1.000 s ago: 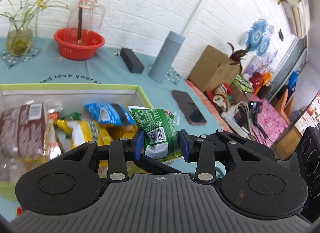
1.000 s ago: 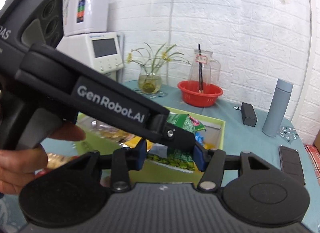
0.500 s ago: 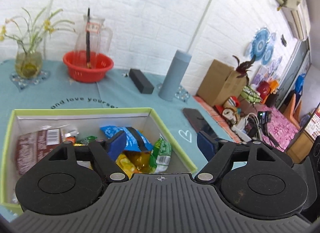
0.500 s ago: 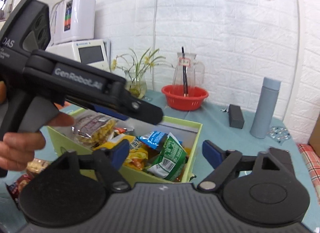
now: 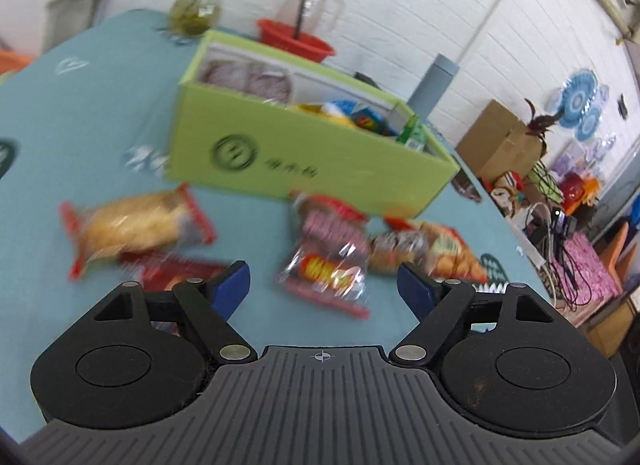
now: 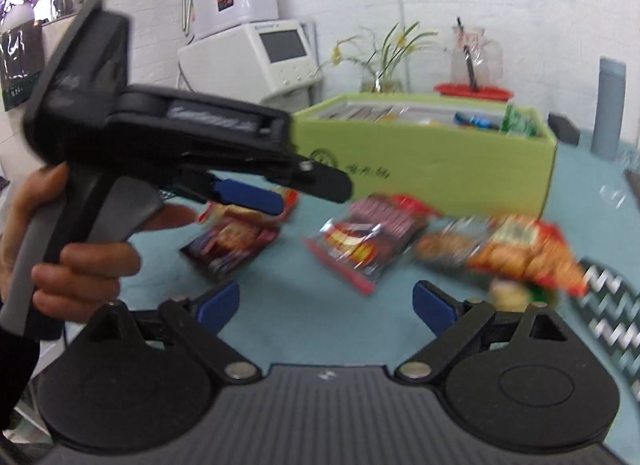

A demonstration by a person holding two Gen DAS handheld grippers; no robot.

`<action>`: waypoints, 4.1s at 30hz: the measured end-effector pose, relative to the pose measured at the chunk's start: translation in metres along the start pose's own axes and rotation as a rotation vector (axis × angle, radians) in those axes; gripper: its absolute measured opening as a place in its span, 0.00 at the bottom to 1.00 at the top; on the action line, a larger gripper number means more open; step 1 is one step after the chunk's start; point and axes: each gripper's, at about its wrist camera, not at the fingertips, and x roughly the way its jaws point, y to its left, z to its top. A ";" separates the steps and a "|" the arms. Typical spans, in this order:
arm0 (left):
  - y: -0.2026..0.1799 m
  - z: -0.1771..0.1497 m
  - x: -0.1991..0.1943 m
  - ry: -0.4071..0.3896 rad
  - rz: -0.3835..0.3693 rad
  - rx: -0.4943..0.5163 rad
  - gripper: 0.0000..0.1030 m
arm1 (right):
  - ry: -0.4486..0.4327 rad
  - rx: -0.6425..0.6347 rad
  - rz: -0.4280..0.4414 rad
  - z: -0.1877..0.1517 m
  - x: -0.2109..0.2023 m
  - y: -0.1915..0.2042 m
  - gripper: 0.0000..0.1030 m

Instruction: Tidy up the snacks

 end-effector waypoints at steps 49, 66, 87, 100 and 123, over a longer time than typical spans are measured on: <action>0.022 -0.019 -0.033 0.025 0.044 0.026 0.22 | -0.009 -0.145 0.009 0.011 0.045 0.082 0.65; -0.016 0.177 0.140 0.057 0.044 0.140 0.24 | 0.019 -0.155 -0.139 0.171 0.145 -0.062 0.66; 0.003 0.058 0.007 -0.099 -0.013 0.005 0.87 | -0.090 -0.002 -0.094 0.061 0.017 -0.013 0.90; -0.006 0.004 0.013 0.066 -0.026 0.006 0.80 | -0.044 0.025 -0.218 0.010 0.001 -0.002 0.90; -0.128 0.058 0.172 0.335 -0.166 0.270 0.44 | -0.048 0.215 -0.177 0.025 0.025 -0.130 0.83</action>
